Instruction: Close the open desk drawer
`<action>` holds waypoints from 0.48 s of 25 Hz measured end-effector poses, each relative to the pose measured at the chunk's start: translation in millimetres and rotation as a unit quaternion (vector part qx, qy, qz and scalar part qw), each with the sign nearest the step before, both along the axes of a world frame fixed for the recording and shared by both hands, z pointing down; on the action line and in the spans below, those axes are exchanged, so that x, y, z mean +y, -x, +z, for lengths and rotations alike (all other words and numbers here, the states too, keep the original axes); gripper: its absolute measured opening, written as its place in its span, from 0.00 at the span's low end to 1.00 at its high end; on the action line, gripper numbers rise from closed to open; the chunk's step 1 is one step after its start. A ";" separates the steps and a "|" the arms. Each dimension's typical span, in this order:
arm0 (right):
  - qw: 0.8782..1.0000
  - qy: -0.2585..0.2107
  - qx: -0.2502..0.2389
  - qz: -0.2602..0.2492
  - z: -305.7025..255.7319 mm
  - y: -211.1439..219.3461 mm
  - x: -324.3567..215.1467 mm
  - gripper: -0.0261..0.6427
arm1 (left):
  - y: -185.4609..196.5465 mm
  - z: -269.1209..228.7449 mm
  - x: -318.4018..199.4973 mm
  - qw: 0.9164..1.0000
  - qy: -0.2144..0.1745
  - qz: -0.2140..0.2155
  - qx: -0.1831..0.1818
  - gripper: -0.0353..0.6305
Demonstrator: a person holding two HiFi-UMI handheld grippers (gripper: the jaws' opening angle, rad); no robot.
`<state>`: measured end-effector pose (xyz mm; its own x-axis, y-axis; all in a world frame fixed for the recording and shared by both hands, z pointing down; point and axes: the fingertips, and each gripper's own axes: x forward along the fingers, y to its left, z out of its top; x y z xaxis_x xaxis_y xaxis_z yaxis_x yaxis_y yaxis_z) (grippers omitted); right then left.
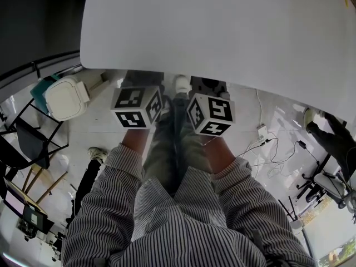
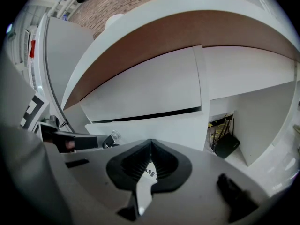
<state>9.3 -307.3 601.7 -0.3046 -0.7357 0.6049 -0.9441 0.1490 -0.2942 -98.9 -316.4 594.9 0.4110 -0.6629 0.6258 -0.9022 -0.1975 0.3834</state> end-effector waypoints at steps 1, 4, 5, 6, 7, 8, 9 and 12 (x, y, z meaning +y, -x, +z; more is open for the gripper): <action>1.000 0.001 0.000 0.000 0.6 0.2 0.0 0.06 | 0.1 0.5 0.1 1.000 0.001 -0.002 0.000 0.07; 1.000 0.005 -0.001 0.001 2.4 1.5 1.7 0.06 | 1.7 1.5 1.9 1.000 0.002 -0.003 0.000 0.07; 1.000 0.007 -0.001 0.002 3.3 1.4 2.7 0.06 | 2.1 2.0 2.7 1.000 0.003 -0.003 0.000 0.07; 1.000 0.008 -0.001 0.003 4.1 1.1 3.7 0.06 | 2.5 2.7 3.7 1.000 0.004 -0.004 0.000 0.07; 1.000 0.007 -0.001 0.004 4.4 0.7 4.7 0.06 | 2.9 3.4 4.9 1.000 0.004 -0.004 0.001 0.07; 1.000 0.005 0.000 0.006 4.1 0.4 5.5 0.06 | 3.3 3.4 5.8 1.000 0.001 -0.005 0.003 0.07; 1.000 0.002 -0.001 0.008 3.3 0.3 6.0 0.06 | 3.9 2.5 6.3 1.000 -0.003 -0.005 0.005 0.07; 1.000 -0.003 -0.003 0.008 0.8 0.4 6.2 0.06 | 5.1 -3.1 6.2 1.000 -0.012 -0.006 0.009 0.07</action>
<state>8.9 -301.1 602.5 -0.2974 -0.7434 0.5991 -0.9442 0.1362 -0.2998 -104.0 -310.2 591.8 0.4144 -0.6828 0.6017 -0.8974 -0.1968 0.3949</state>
